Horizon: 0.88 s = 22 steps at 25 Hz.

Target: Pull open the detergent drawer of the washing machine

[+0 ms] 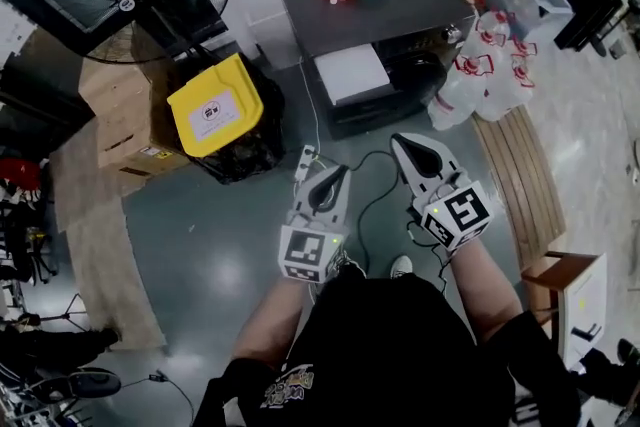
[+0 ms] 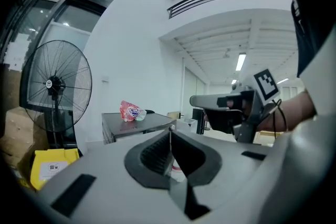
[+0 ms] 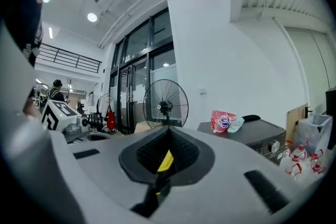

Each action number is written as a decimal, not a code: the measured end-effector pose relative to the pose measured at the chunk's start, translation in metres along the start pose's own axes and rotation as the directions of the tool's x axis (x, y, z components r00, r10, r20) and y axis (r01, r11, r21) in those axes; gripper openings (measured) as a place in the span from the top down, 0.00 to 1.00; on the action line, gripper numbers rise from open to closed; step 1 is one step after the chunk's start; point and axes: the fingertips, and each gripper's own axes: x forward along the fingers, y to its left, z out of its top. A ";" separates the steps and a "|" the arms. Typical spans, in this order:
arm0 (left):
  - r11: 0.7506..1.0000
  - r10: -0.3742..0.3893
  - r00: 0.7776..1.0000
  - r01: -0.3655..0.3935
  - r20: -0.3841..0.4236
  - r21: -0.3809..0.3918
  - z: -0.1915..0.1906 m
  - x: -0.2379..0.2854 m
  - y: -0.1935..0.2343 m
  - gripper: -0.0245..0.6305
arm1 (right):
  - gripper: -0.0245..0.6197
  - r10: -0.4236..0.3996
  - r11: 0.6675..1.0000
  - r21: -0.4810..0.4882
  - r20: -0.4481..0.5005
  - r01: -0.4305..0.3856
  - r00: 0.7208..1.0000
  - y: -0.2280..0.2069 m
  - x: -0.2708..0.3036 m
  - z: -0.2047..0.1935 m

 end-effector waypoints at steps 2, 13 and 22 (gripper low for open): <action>1.000 0.022 1.000 -0.022 -0.011 -0.004 -0.002 -0.002 -0.018 0.94 | 0.96 0.021 1.000 0.020 -0.002 -0.021 1.000 -0.001 -0.016 -0.003; 0.996 0.089 0.995 -0.089 -0.043 -0.009 -0.013 -0.021 -0.119 0.94 | 0.96 0.135 0.988 0.075 -0.016 -0.133 0.991 0.006 -0.096 -0.027; 0.991 0.130 0.991 -0.131 -0.044 -0.022 -0.025 -0.035 -0.154 0.94 | 0.95 0.193 0.979 0.075 -0.032 -0.190 0.981 0.016 -0.130 -0.038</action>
